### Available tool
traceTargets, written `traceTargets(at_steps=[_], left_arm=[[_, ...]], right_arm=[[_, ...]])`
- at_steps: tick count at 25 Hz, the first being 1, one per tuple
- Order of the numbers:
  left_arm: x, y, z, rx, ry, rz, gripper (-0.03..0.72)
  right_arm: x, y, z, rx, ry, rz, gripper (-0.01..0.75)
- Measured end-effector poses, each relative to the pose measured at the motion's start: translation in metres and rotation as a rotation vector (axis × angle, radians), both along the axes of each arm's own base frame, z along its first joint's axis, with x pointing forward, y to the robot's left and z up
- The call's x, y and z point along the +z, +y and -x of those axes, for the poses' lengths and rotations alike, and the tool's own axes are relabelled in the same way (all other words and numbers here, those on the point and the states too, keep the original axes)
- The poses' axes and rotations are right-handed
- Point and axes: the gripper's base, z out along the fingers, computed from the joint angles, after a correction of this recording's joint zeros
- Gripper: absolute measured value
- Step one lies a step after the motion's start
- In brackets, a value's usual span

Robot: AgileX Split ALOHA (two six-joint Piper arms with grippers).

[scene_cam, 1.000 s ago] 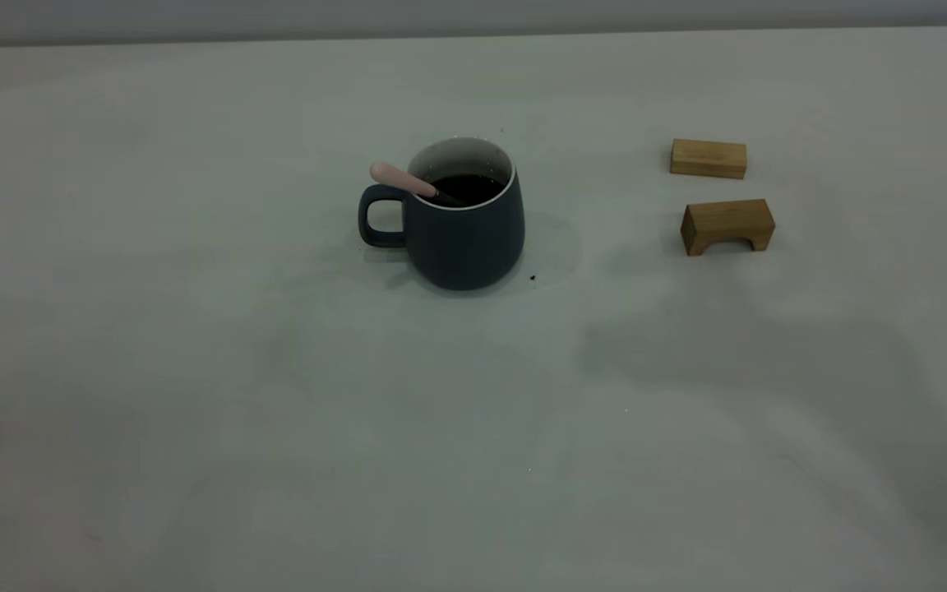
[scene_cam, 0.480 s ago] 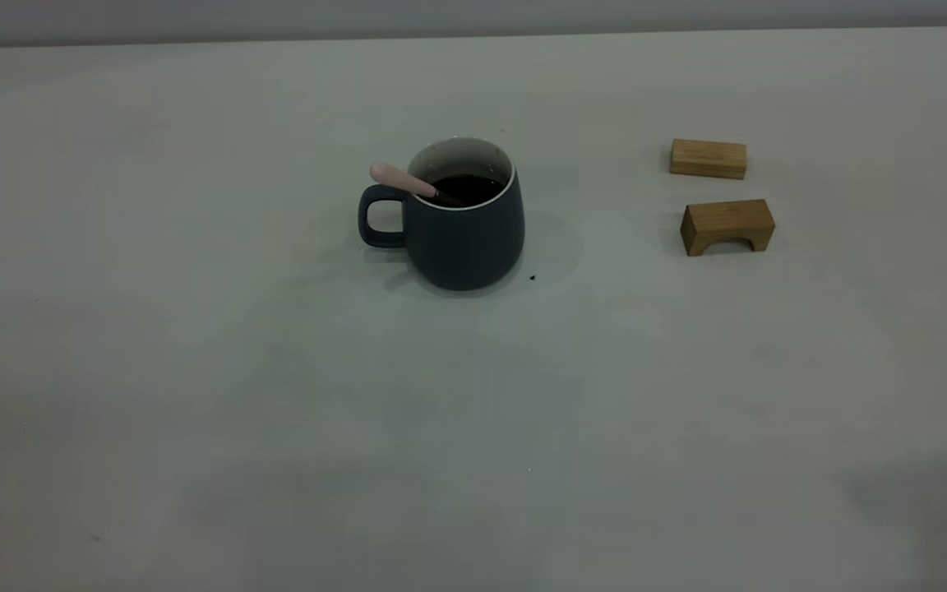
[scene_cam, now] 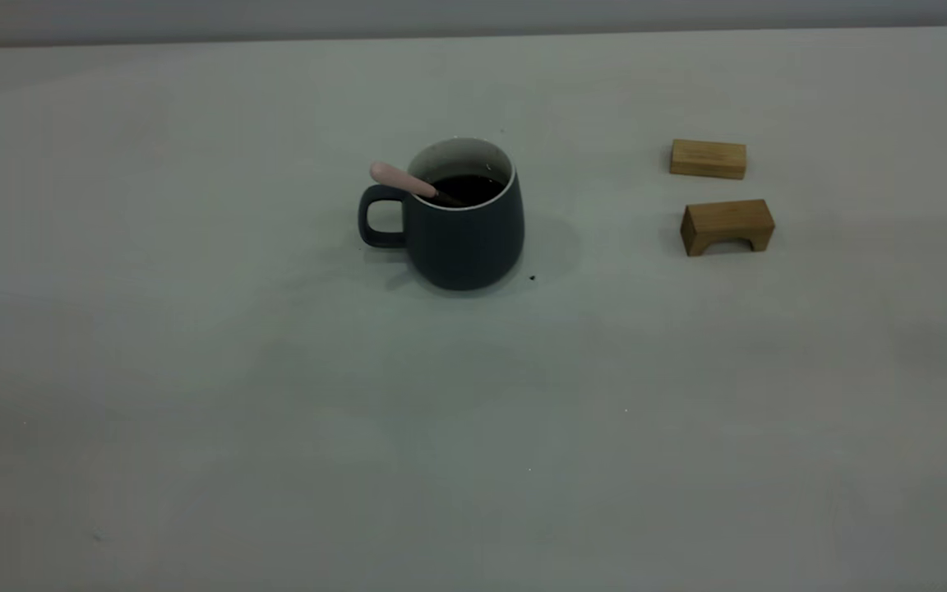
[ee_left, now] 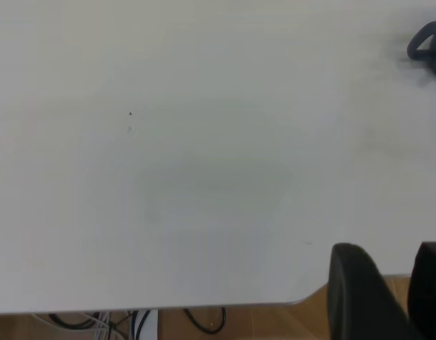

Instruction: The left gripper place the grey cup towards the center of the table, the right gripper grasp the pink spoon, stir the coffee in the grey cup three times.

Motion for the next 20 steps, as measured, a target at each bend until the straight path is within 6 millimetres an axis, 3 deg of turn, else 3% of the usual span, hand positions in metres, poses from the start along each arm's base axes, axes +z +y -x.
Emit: traceTargets(at_steps=[8, 20], left_arm=[[0.0, 0.0, 0.0, 0.0, 0.0, 0.0, 0.247], [0.0, 0.0, 0.0, 0.0, 0.0, 0.0, 0.247]], right_arm=[[-0.022, 0.0, 0.012, -0.059, -0.134, 0.01, 0.229], [-0.023, 0.0, 0.022, -0.044, -0.216, 0.026, 0.236]])
